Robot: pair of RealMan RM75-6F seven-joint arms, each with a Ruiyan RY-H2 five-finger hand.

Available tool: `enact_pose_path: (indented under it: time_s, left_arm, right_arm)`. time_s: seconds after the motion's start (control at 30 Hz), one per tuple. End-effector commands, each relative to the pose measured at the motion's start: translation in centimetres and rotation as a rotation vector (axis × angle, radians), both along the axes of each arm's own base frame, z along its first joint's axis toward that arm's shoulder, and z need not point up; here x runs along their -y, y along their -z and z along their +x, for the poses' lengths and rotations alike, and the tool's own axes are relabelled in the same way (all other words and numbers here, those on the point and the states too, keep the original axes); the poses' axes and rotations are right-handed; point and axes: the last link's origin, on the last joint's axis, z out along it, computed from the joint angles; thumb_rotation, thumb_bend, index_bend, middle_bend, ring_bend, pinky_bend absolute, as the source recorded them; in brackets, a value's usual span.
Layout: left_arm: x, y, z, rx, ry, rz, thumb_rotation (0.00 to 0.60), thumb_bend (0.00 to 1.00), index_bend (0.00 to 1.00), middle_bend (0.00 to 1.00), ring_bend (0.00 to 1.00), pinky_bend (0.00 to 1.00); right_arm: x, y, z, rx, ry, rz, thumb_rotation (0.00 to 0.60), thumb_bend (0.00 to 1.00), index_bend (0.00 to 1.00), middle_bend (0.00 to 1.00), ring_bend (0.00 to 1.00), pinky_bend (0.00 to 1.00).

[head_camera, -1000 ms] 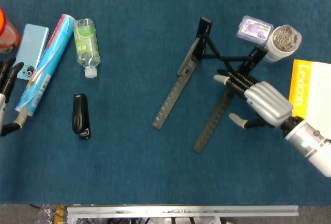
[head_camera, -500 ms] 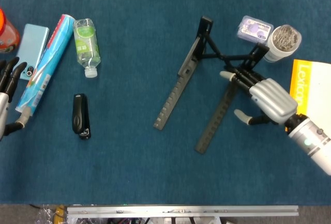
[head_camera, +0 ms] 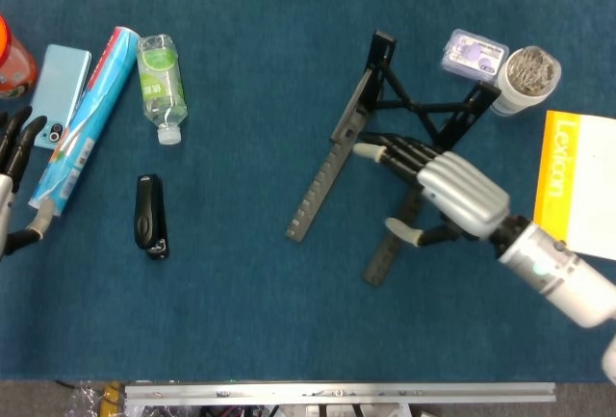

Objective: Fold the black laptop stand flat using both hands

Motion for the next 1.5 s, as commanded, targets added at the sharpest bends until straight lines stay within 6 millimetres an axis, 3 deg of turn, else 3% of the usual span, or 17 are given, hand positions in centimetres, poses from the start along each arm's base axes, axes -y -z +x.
enact_pose_path:
  time_s: [0.03,0.37,0.57,0.83,1.13,1.5]
  left_arm:
    - [0.1,-0.1,-0.1,-0.002,-0.004,0.004,0.600,0.34,0.00,0.04,0.00,0.00]
    - [0.7,-1.0,-0.6,-0.011,-0.027,0.020,0.600,0.34,0.00,0.04,0.00,0.00]
    - [0.9,-1.1,-1.1,-0.009,-0.048,0.020,0.600,0.34,0.00,0.04,0.00,0.00]
    - [0.8,-1.1,-1.3,-0.005,-0.045,0.021,0.600,0.34,0.00,0.04,0.00,0.00]
    - [0.6,-0.8,-1.3,0.003,-0.038,0.016,0.600,0.34,0.00,0.04,0.00,0.00]
    - [0.7,-0.9,-1.6,0.007,-0.041,0.020,0.600,0.34,0.00,0.04,0.00,0.00]
  right_arm:
    - [0.6,0.7,1.4,0.028,0.007,0.018,0.600,0.34,0.00,0.03,0.00,0.12]
    - [3.4,4.2,4.7,0.049,0.037,0.061,0.600,0.34,0.00,0.03,0.00,0.13]
    - [5.0,6.1,5.6,0.045,0.070,0.069,0.600,0.34,0.00,0.03,0.00,0.13]
    - [6.5,7.3,4.7,0.013,0.116,0.048,0.600,0.34,0.00,0.03,0.00,0.13]
    - [7.7,6.6,3.0,-0.017,0.165,0.000,0.600,0.34,0.00,0.03,0.00,0.12]
    - [7.8,6.1,2.1,-0.041,0.176,-0.032,0.600,0.34,0.00,0.03,0.00,0.13]
